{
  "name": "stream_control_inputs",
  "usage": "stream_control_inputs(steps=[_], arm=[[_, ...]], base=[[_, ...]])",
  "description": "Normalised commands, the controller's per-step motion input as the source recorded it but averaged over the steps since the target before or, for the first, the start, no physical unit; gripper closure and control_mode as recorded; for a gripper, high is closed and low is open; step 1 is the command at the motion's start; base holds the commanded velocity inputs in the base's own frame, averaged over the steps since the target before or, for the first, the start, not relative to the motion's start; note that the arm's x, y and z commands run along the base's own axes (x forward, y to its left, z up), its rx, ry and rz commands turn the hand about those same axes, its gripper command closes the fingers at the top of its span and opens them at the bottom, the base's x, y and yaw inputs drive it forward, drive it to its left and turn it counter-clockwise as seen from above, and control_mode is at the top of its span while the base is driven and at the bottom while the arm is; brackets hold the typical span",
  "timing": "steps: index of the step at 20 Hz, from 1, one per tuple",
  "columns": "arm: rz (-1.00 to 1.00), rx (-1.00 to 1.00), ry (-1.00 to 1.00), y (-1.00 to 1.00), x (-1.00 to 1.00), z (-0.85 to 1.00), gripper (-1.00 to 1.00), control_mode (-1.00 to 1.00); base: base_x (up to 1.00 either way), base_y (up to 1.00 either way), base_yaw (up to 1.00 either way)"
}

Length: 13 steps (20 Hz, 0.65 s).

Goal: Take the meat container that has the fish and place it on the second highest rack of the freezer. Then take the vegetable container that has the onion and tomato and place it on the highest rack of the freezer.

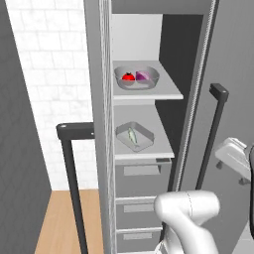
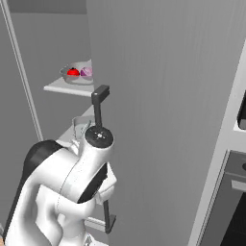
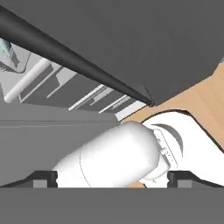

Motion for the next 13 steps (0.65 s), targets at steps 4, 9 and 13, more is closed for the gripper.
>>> stream_control_inputs(steps=[4,9,13], arm=[[0.80,-0.35,-0.14,0.27,-0.51,-0.30,-1.00,-1.00],[0.46,-0.44,-0.16,0.36,-0.55,-0.02,-1.00,-1.00],[0.23,-0.15,-0.24,0.00,-0.80,0.00,-1.00,-1.00]], base=[[0.00,0.00,0.00],[0.00,0.00,0.00],[0.00,0.00,0.00]])
